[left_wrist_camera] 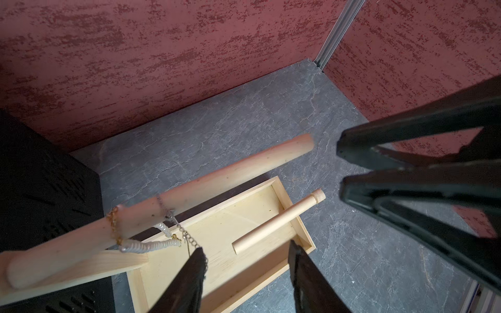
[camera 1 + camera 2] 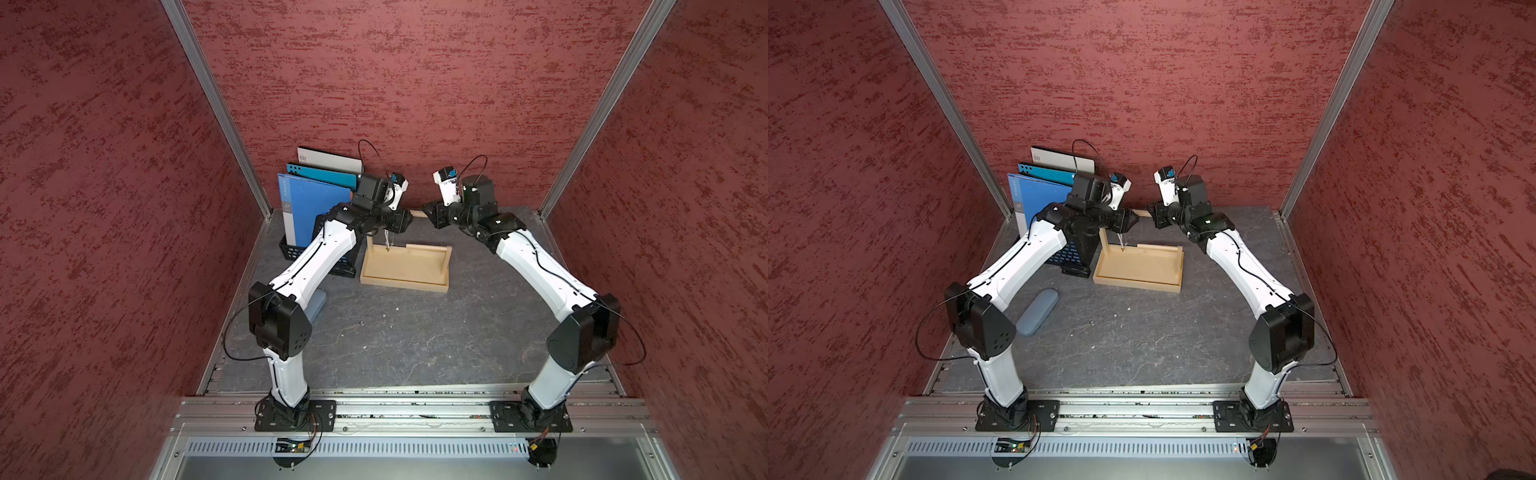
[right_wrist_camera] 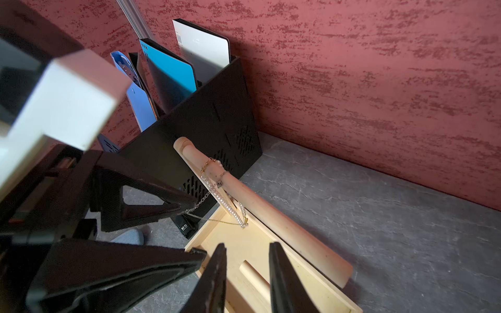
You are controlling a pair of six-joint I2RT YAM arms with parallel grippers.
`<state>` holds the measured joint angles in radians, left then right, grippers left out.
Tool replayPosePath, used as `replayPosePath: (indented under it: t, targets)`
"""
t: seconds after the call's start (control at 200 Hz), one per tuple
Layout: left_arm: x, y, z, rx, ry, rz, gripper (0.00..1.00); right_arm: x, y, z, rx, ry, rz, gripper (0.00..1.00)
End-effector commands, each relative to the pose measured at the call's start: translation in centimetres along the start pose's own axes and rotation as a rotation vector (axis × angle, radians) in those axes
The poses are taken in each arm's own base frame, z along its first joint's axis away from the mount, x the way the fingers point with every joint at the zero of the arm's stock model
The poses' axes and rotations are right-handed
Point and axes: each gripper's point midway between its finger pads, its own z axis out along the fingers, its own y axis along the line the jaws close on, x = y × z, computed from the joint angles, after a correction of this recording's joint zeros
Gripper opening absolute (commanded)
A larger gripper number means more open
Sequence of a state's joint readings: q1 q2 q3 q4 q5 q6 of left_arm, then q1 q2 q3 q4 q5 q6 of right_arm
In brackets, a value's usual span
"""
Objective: Hang the necklace on the jewelry display stand
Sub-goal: Hang the necklace on the stand.
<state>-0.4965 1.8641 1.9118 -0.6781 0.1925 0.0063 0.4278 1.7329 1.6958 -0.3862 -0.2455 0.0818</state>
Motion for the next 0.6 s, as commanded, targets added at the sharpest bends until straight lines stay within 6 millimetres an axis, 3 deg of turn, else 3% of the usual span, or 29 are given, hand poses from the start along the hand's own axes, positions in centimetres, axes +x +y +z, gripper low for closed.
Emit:
replayPosePath:
  t: [0.0,0.25,0.371,0.596]
  targets:
    - [0.5,0.1,1.5,-0.051,0.041,0.041,0.52,-1.2,0.2,-1.1,0.026,-0.049,0.006,0.29]
    - [0.7,2.8,2.6,-0.189,0.082,0.027,0.55,-0.6,0.2,-1.0,0.017,-0.038,0.051,0.29]
    - [1.0,2.4,2.8,-0.167,0.099,0.021,0.63,0.1,0.1,-0.6,0.010,-0.037,0.114,0.29]
    - [-0.9,0.6,1.1,-0.080,0.043,0.013,0.63,1.0,0.4,-1.1,-0.024,-0.132,0.255,0.27]
